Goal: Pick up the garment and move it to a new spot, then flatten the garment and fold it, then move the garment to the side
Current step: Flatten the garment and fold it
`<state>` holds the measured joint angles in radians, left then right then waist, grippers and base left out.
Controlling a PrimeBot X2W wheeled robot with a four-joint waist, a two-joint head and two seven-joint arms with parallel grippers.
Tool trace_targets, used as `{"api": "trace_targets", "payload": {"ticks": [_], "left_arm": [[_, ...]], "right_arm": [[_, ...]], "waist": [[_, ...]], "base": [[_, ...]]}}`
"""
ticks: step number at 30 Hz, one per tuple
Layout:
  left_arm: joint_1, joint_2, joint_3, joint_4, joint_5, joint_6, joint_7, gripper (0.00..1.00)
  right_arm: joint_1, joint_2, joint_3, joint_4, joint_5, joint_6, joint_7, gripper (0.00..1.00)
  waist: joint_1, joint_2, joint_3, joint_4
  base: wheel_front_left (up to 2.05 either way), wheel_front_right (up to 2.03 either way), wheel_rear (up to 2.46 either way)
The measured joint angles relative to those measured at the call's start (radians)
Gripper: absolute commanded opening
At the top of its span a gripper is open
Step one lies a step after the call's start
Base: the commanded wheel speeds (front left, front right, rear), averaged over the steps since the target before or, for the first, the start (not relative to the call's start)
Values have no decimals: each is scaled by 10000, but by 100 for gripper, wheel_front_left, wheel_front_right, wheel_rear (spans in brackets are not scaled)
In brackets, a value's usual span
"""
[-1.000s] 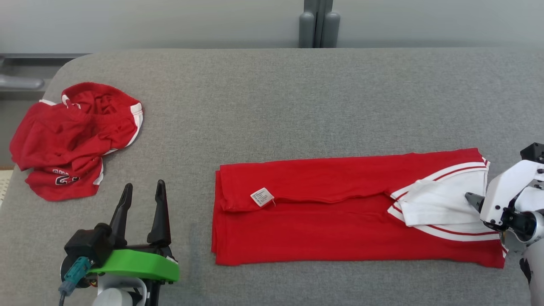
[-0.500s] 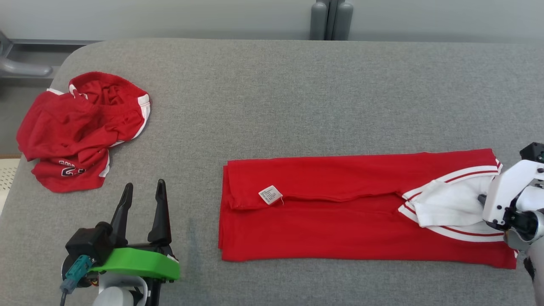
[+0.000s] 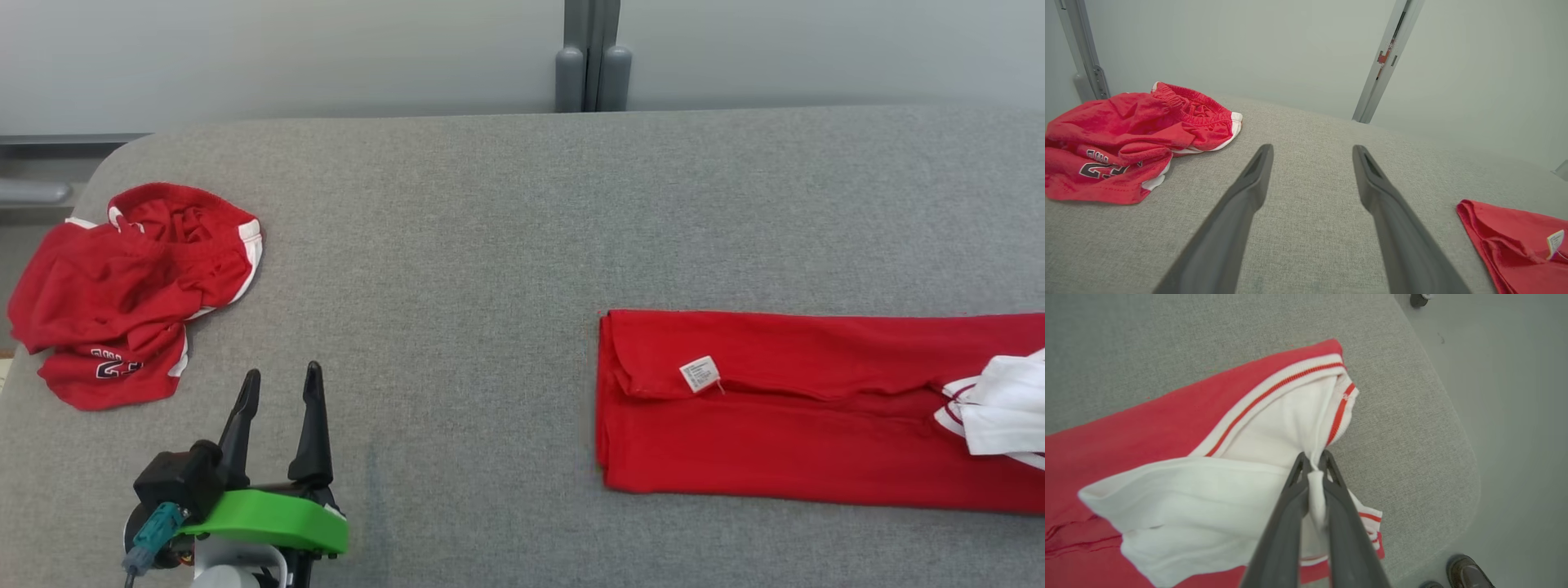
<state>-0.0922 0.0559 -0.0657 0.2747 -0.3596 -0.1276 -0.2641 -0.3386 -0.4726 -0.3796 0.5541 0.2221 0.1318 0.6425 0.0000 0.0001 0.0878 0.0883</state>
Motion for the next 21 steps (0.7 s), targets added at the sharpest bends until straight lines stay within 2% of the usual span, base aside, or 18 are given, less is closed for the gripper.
{"api": "trace_targets", "payload": {"ticks": [3, 8, 16, 21], "left_arm": [[93, 4, -13, 40, 0, 0, 0, 100], [230, 61, -2, 77, -2, -2, 0, 100], [310, 92, -109, 134, -6, -4, 0, 100], [400, 86, -180, 111, -10, -6, 2, 100]], "right_arm": [[283, -29, 82, -614, -280, -2, 94, 0], [351, 428, 1116, -2065, -192, -4, 487, 0], [458, 940, 3940, -3954, 746, -4, 1703, 0], [-60, 1526, 5522, -3833, 1198, -4, 1906, 0]], "waist": [[0, 0, -156, -50], [0, 0, -381, -137], [0, -1, -710, -87], [0, -1, -757, -17]], "base": [[0, 0, 0], [0, 0, 0], [0, 0, 0], [0, 0, 0]]}}
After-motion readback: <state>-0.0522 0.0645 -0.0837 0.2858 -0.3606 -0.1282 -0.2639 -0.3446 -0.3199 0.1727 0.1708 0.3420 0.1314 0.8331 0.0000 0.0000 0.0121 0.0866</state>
